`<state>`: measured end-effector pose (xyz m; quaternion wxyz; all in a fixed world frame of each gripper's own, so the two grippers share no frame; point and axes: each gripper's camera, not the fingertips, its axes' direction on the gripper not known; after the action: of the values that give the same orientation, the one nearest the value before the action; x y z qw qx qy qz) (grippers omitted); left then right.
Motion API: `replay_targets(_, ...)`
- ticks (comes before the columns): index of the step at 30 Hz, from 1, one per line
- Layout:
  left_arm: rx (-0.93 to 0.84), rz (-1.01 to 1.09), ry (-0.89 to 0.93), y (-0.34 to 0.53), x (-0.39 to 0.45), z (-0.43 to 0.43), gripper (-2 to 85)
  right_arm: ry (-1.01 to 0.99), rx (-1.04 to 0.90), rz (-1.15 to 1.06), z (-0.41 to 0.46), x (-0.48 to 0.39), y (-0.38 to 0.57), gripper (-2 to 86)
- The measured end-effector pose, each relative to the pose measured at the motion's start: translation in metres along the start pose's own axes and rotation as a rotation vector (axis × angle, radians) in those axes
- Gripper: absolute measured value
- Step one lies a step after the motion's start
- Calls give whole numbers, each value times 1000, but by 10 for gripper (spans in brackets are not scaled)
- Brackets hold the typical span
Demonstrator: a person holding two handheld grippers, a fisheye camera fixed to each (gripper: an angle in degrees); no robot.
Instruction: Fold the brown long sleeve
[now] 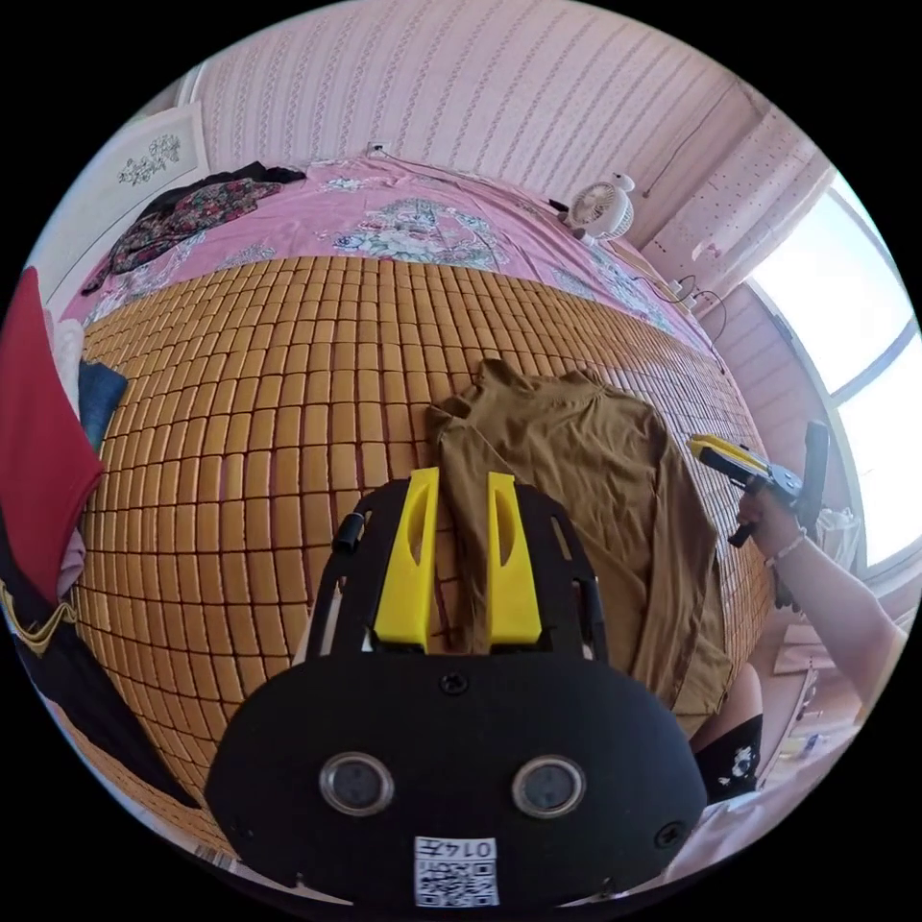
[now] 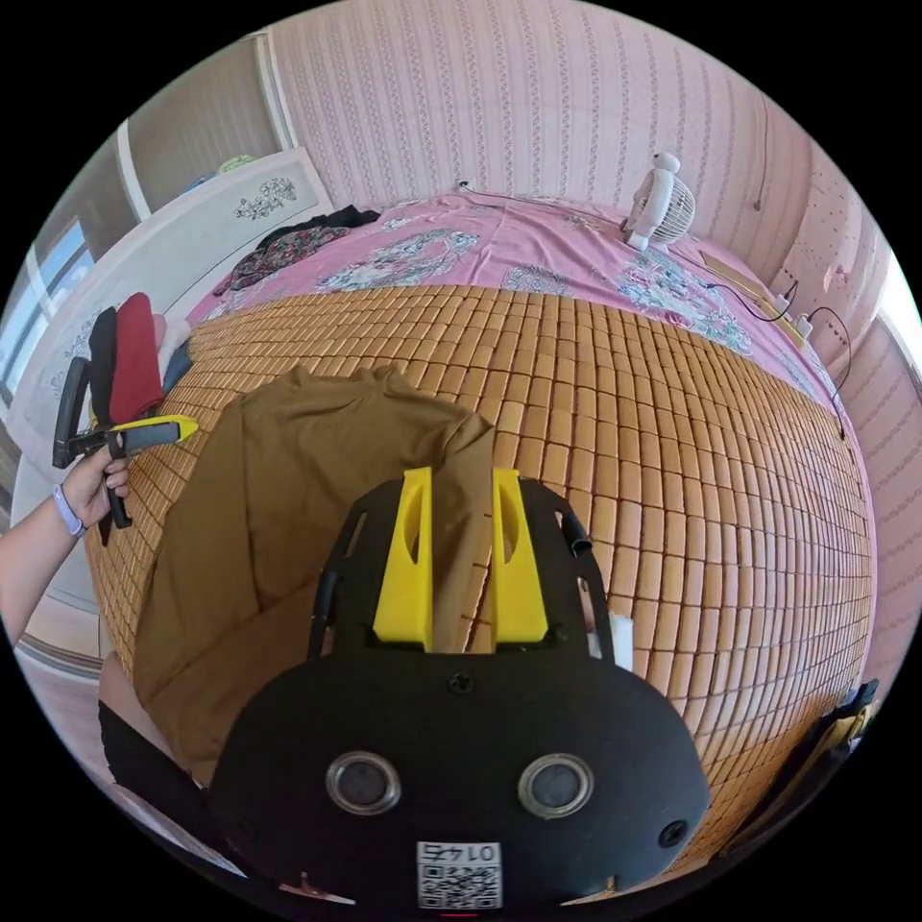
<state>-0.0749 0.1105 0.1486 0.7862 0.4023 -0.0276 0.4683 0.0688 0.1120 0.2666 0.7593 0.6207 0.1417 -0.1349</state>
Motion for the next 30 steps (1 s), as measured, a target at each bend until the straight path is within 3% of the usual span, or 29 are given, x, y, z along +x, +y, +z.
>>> replay_targets(5, -66, 18, -73, -30, -1, 33, 83, 27, -25, -10, 34, 30, -24, 99)
replay_targets(8, -124, 20, -112, -36, 0, 46, 76, 34, -45, -32, 42, 36, -26, 38)
replay_targets(12, -125, 69, -158, -33, 6, 44, 5, -29, -95, -72, 40, 40, -28, 2)
replay_targets(20, 16, 220, -153, -20, 46, -17, -10, -102, 100, -104, -61, 50, -20, -1)
replay_targets(26, 215, 348, -47, 71, 70, -112, -10, -183, 261, -221, -179, 26, 75, 0)
replay_targets(30, 201, 345, 66, 192, 69, -138, -9, -243, 182, -182, -211, 18, 175, 3)
